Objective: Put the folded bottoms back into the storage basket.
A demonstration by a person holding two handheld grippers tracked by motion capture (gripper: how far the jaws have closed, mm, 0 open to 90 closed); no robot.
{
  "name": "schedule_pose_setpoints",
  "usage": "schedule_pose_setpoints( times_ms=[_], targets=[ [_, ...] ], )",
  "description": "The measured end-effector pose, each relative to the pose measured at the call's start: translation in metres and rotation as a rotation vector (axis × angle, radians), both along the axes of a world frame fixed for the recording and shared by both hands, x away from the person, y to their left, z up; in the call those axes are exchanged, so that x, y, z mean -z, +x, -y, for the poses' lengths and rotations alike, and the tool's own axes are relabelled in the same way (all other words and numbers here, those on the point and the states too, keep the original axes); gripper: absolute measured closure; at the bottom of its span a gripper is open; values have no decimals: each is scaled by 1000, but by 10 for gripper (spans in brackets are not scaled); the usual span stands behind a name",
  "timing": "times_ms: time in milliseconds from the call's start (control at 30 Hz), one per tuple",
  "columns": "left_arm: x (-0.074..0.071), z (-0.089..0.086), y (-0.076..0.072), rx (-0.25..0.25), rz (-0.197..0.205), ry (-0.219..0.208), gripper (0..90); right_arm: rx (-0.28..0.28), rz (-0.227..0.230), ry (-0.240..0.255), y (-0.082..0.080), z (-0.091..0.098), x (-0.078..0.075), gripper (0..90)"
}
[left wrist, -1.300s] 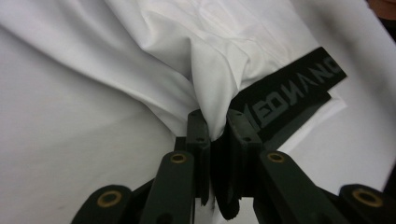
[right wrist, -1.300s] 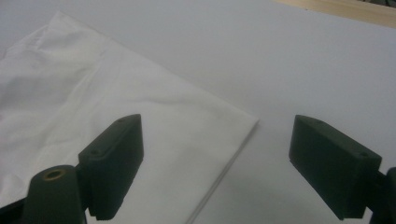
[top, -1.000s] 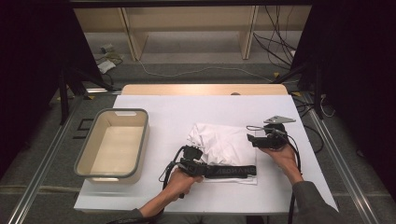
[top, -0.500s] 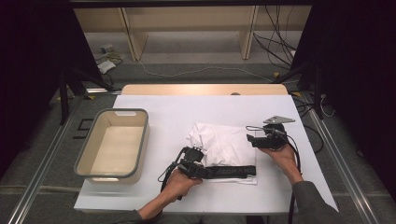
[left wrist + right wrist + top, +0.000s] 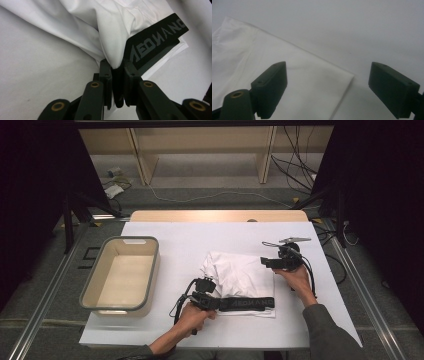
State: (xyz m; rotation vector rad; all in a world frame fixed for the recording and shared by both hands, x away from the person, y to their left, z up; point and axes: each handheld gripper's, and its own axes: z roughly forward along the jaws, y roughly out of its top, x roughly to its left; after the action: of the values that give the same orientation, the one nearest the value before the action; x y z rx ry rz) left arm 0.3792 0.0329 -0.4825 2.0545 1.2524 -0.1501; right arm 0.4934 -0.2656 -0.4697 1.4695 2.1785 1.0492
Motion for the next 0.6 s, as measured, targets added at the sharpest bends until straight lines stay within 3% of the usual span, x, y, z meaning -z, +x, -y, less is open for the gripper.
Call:
schedule_pose_setpoints(
  times_ms=[100,300,367,533,567,600],
  targets=[
    [-1,0,-2,-6,-13,-30,805,8,-43,-23,11,-2,4,179],
    [-1,1,-4,9,-13,-29,805,-7,-96,-50,21,-6,14,237],
    [-1,0,-4,8,-15,-34,805,-10,-92,-60,20,-7,14,243],
    [-1,0,-5,18,-20,-24,789,-23,-73,-114,17,-15,13,485],
    [-1,0,-5,19,-18,-23,774,-38,-90,-79,16,-15,12,596],
    [0,0,-5,19,-17,-22,774,-38,-90,-79,16,-15,12,596]
  ],
)
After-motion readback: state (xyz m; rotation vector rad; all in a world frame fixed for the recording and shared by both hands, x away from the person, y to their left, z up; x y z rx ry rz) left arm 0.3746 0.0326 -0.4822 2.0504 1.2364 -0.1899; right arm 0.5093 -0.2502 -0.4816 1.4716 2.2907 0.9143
